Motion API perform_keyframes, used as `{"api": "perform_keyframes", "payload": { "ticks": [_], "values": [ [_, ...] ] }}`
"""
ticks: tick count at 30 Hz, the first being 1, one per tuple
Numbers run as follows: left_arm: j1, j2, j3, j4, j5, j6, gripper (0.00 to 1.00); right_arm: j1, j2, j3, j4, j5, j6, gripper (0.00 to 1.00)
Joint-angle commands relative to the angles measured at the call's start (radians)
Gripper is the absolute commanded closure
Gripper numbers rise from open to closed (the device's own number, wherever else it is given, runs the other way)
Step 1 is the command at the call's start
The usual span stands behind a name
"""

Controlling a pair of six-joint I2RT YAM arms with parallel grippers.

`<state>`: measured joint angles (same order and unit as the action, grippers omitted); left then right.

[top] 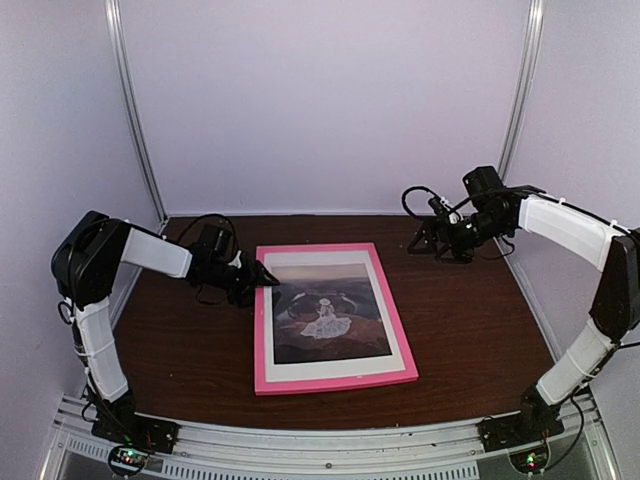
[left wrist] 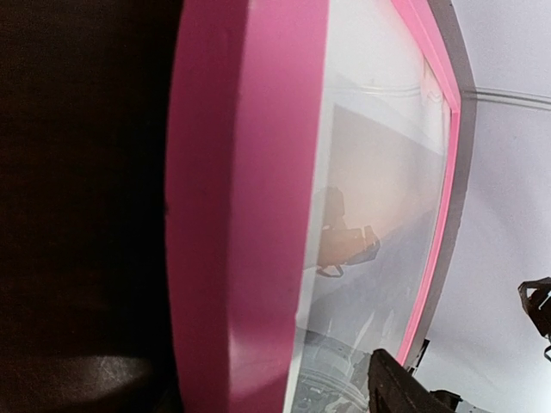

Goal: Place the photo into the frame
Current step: Turn over the photo frame.

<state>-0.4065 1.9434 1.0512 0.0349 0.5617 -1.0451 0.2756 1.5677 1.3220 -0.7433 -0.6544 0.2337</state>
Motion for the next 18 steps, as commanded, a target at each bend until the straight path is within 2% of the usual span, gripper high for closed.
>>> {"api": "perform_keyframes", "payload": {
  "ticks": [1, 9, 18],
  "values": [
    [0.012, 0.041, 0.031, 0.008, 0.013, 0.059, 0.33, 0.004, 0.006, -0.007, -0.004, 0.039, -0.019, 0.0],
    [0.018, 0.103, 0.15, -0.119, 0.02, 0.147, 0.32, 0.004, 0.001, -0.015, -0.017, 0.079, -0.026, 0.0],
    [0.018, 0.131, 0.336, -0.364, -0.08, 0.321, 0.29, 0.004, -0.046, -0.008, -0.083, 0.324, -0.045, 0.0]
  ]
}}
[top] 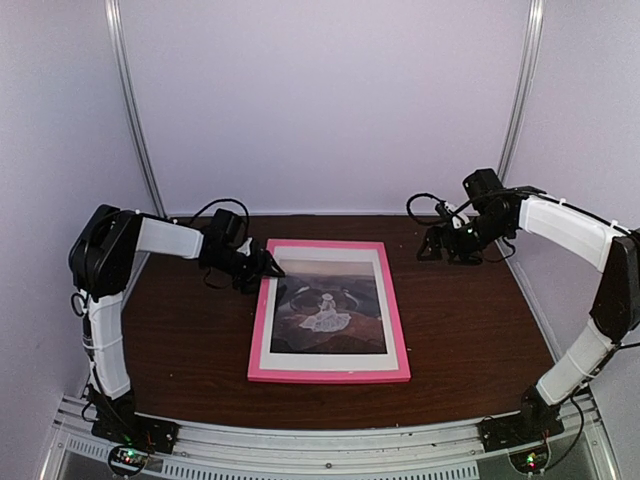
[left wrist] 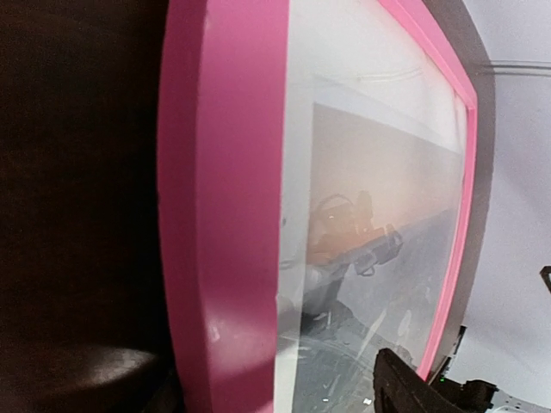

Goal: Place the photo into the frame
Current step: Turn over the photo frame, then reset both arms

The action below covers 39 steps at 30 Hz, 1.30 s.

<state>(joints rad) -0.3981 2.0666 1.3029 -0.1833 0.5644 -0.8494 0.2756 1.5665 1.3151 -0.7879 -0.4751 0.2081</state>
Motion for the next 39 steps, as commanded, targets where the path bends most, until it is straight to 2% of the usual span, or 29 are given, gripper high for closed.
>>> {"api": "perform_keyframes", "payload": {
  "ticks": [1, 5, 10, 19, 22, 27, 39],
  "values": [
    [0.01, 0.006, 0.106, -0.181, -0.107, 0.151, 0.28, 0.004, -0.049, -0.002, -0.043, 0.164, -0.02, 0.0],
    [0.01, -0.005, 0.18, -0.298, -0.217, 0.238, 0.25, 0.003, -0.06, -0.002, -0.062, 0.22, -0.023, 0.0],
    [0.01, -0.063, 0.197, -0.377, -0.365, 0.312, 0.21, 0.004, -0.068, -0.004, -0.072, 0.256, -0.022, 0.0],
    [0.008, -0.332, 0.097, -0.41, -0.669, 0.434, 0.15, 0.001, -0.085, 0.019, -0.106, 0.376, -0.042, 0.0],
    [0.009, -0.411, 0.045, -0.396, -0.79, 0.492, 0.03, -0.004, -0.07, 0.022, -0.115, 0.423, -0.054, 0.0],
    [0.01, -0.516, -0.012, -0.41, -0.994, 0.532, 0.02, -0.014, -0.069, 0.027, -0.114, 0.522, -0.049, 0.0],
    [0.01, -0.728, -0.146, -0.361, -1.135, 0.596, 0.02, -0.035, -0.055, 0.044, -0.067, 0.597, -0.053, 0.0]
  ]
}}
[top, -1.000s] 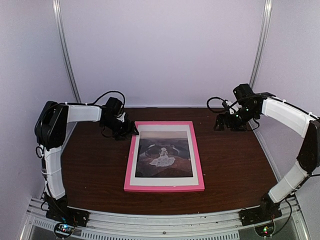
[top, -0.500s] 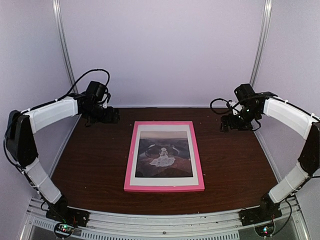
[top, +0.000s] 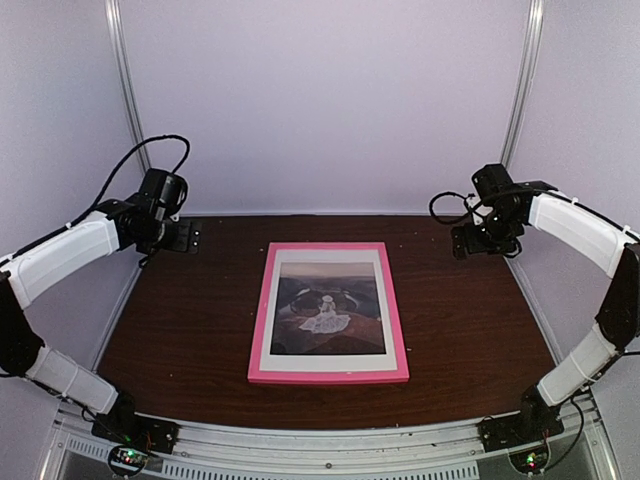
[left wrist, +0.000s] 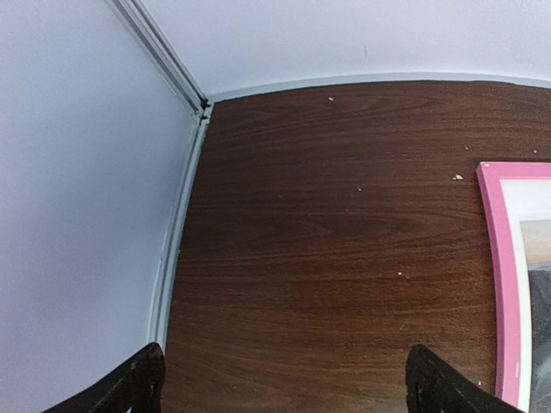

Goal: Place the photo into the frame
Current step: Reset both arms

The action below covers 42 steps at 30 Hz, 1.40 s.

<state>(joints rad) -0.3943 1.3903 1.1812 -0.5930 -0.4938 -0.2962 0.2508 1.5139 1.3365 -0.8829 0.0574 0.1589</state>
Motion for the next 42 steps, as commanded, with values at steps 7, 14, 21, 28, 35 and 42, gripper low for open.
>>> {"api": "perform_keyframes", "payload": {
  "ticks": [7, 14, 21, 28, 35, 42],
  "values": [
    [0.007, -0.186, -0.129, 0.114, -0.036, 0.073, 0.02, -0.012, -0.105, -0.07, 0.101, 0.09, -0.022, 0.0],
    [0.008, -0.302, -0.232, 0.171, 0.025, 0.094, 0.02, -0.013, -0.236, -0.158, 0.147, 0.103, -0.058, 0.0],
    [0.008, -0.413, -0.283, 0.113, 0.043, 0.061, 0.02, -0.013, -0.456, -0.31, 0.258, 0.093, -0.061, 0.0],
    [0.007, -0.543, -0.312, 0.024, 0.09, 0.068, 0.02, -0.013, -0.511, -0.329, 0.188, 0.053, -0.043, 0.0],
    [0.008, -0.625, -0.385, 0.046, 0.108, 0.083, 0.02, -0.014, -0.59, -0.396, 0.225, 0.007, -0.041, 0.0],
    [0.008, -0.595, -0.409, 0.082, 0.156, 0.057, 0.02, -0.014, -0.631, -0.433, 0.258, -0.025, -0.031, 0.0]
  ]
}}
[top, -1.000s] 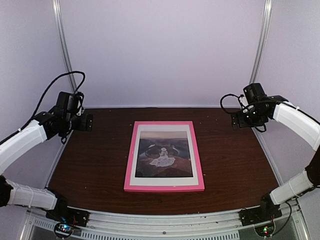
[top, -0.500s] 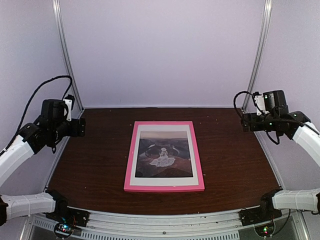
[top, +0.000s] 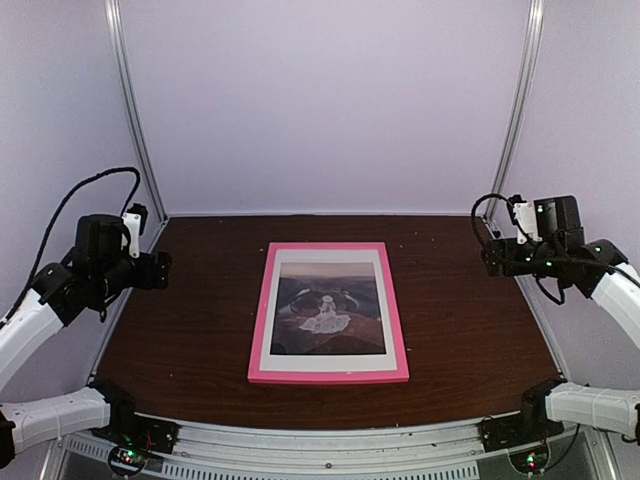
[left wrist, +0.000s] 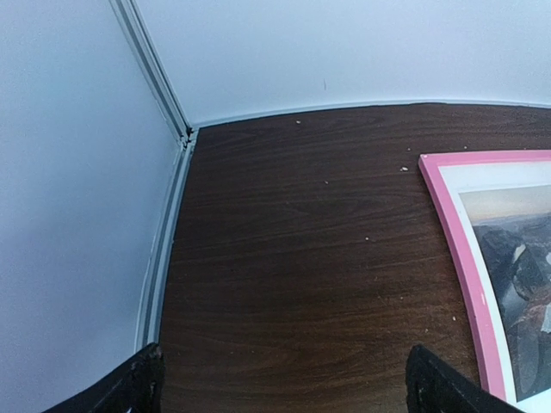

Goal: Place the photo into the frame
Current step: Reset both arms

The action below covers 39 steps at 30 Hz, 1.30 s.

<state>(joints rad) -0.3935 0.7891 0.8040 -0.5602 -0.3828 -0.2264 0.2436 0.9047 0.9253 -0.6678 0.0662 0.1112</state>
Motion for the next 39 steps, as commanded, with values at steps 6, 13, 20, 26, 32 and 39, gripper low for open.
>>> {"api": "perform_keyframes", "payload": {
  "ticks": [6, 13, 20, 26, 32, 39],
  "values": [
    [0.007, -0.022, -0.083, 0.122, 0.056, -0.007, 0.02, -0.006, -0.036, -0.032, 0.057, -0.045, 0.017, 0.0],
    [0.007, -0.06, -0.113, 0.152, 0.025, 0.008, 0.02, -0.006, -0.036, -0.049, 0.105, -0.047, 0.015, 0.01],
    [0.007, -0.059, -0.115, 0.14, 0.009, 0.01, 0.02, -0.006, -0.015, -0.057, 0.123, -0.061, 0.019, 0.0],
    [0.007, -0.05, -0.115, 0.135, 0.009, 0.011, 0.02, -0.006, -0.018, -0.064, 0.128, -0.064, 0.022, 0.0],
    [0.007, -0.046, -0.116, 0.135, 0.008, 0.012, 0.02, -0.007, -0.011, -0.062, 0.129, -0.063, 0.021, 0.0],
    [0.007, -0.036, -0.109, 0.125, 0.012, 0.013, 0.02, -0.006, -0.004, -0.064, 0.134, -0.064, 0.021, 0.0]
  ]
}}
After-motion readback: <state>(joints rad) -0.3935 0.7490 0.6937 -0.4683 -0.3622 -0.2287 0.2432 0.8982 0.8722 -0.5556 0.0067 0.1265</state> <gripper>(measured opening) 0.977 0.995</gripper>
